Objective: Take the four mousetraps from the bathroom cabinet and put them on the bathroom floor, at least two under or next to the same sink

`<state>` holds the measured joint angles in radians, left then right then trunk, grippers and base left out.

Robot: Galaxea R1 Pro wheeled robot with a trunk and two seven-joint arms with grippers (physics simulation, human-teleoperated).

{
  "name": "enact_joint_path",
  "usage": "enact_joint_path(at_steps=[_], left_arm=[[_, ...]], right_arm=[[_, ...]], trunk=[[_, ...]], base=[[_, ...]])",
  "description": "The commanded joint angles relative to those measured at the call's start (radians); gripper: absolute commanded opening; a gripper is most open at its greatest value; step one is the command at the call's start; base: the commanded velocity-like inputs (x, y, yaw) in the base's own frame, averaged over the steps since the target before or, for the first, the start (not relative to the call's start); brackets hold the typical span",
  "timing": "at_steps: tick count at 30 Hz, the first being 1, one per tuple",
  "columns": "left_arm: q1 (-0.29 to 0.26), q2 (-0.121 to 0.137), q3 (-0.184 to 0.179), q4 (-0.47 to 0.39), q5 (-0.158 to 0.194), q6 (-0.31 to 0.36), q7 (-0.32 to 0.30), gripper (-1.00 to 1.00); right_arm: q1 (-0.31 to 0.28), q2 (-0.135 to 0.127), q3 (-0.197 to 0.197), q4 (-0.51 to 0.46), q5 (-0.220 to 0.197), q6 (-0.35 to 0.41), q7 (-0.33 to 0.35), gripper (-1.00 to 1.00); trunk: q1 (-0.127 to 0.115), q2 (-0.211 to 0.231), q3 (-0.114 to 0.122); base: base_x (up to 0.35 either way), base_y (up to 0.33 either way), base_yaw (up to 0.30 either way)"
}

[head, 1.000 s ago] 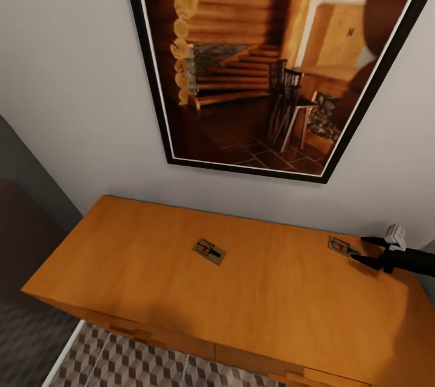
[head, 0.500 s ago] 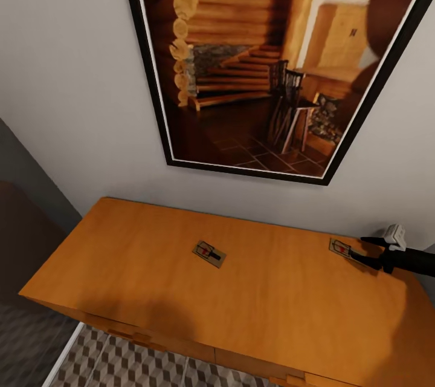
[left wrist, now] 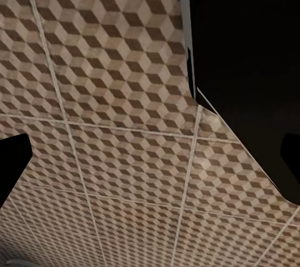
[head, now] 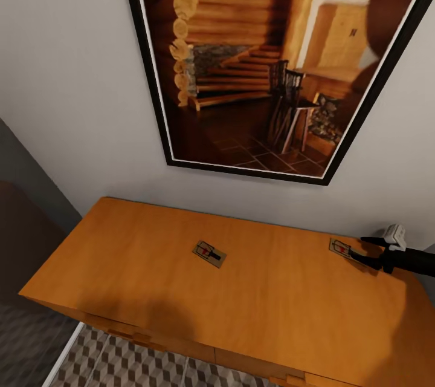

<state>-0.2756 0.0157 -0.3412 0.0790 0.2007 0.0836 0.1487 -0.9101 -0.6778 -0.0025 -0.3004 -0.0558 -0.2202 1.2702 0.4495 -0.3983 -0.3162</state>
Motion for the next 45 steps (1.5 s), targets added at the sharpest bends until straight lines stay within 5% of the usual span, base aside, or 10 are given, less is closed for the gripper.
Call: enact_joint_path(at_steps=[1, 45], left_arm=[[-0.001, 0.000, -0.009, 0.001, 0.009, 0.002, 0.001, 1.00], [-0.001, -0.001, -0.008, 0.001, 0.009, 0.001, 0.000, 1.00]], right_arm=[[-0.001, 0.000, 0.000, 0.001, -0.002, -0.004, 0.003, 1.00], [-0.001, 0.001, 0.001, 0.001, -0.002, -0.004, 0.003, 1.00]], trunk=[[0.001, -0.002, -0.002], [0.001, -0.002, -0.010]], base=[[0.000, 0.000, 0.000], [-0.013, 0.000, 0.000]])
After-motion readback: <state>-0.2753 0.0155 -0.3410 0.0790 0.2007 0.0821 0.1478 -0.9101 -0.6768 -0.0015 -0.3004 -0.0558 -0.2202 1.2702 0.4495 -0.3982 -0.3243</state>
